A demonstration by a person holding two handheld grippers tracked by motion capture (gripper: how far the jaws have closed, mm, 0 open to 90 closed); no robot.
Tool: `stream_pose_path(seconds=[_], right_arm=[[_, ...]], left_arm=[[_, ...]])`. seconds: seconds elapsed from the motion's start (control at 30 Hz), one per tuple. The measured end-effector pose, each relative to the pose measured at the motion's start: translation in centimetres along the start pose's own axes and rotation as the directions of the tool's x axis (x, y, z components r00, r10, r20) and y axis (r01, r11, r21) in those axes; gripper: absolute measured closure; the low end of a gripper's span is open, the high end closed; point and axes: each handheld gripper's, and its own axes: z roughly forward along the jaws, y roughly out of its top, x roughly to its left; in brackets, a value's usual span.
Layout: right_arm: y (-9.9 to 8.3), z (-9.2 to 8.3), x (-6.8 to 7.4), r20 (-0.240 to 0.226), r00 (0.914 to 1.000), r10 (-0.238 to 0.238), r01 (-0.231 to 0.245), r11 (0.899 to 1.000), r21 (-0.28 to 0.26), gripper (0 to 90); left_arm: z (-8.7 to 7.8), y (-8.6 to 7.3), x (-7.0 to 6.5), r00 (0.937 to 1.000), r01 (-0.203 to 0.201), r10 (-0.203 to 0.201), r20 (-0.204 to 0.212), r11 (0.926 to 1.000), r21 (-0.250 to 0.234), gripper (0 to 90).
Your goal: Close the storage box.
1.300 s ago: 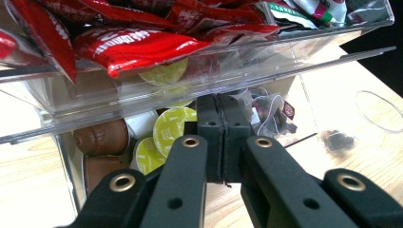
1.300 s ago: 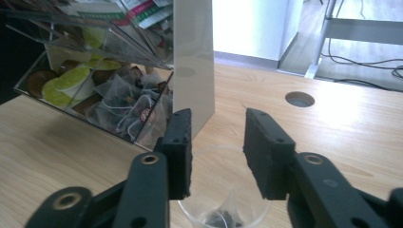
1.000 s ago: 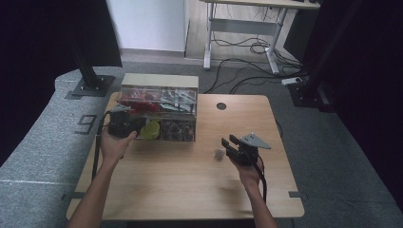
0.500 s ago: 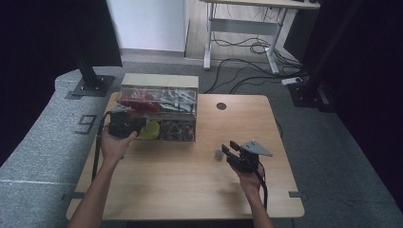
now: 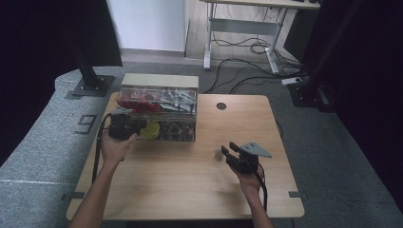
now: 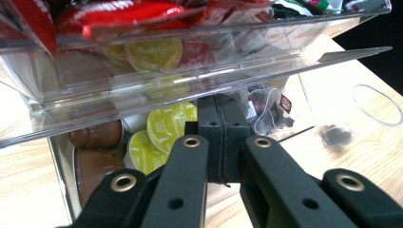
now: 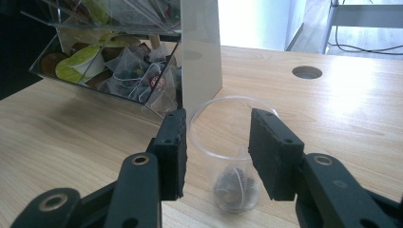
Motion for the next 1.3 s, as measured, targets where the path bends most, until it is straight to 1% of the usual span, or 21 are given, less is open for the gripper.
stream_pose_path(seconds=[0.27, 0.4, 1.07, 1.13, 1.2, 1.3], right_arm=[[-0.1, -0.2, -0.4, 0.007, 0.9999, 0.013, -0.013, 1.0, 0.003, 56.8], [-0.3, -0.1, -0.5, 0.019, 0.9997, 0.015, -0.015, 1.0, 0.012, 56.8], [-0.6, -0.2, -0.6, 0.017, 0.9997, 0.018, -0.019, 1.0, 0.02, 57.4], [-0.6, -0.1, -0.6, 0.017, 0.9997, 0.018, -0.018, 1.0, 0.021, 57.4], [-0.7, -0.1, -0.6, 0.016, 0.9997, 0.017, -0.017, 1.0, 0.024, 57.7], [-0.7, -0.1, -0.6, 0.016, 0.9997, 0.016, -0.017, 0.999, 0.028, 57.8]], left_arm=[[0.0, -0.5, 0.0, 1.0, 0.001, -0.001, 0.004, 1.0, 0.002, 89.7], [0.2, -0.8, -0.2, 1.0, 0.002, -0.002, 0.009, 1.0, 0.006, 89.8], [0.5, -1.9, -0.4, 0.9999, -0.001, 0.0, 0.014, 0.9999, 0.014, 89.7], [0.8, -2.2, -0.4, 0.9998, -0.012, 0.013, -0.014, 0.9996, 0.026, 89.2], [1.2, -2.5, -0.2, 1.0, 0.001, -0.001, -0.006, 0.9995, 0.033, 89.2], [1.6, -2.9, -0.1, 1.0, -0.001, 0.001, -0.009, 0.9991, 0.042, 89.2]])
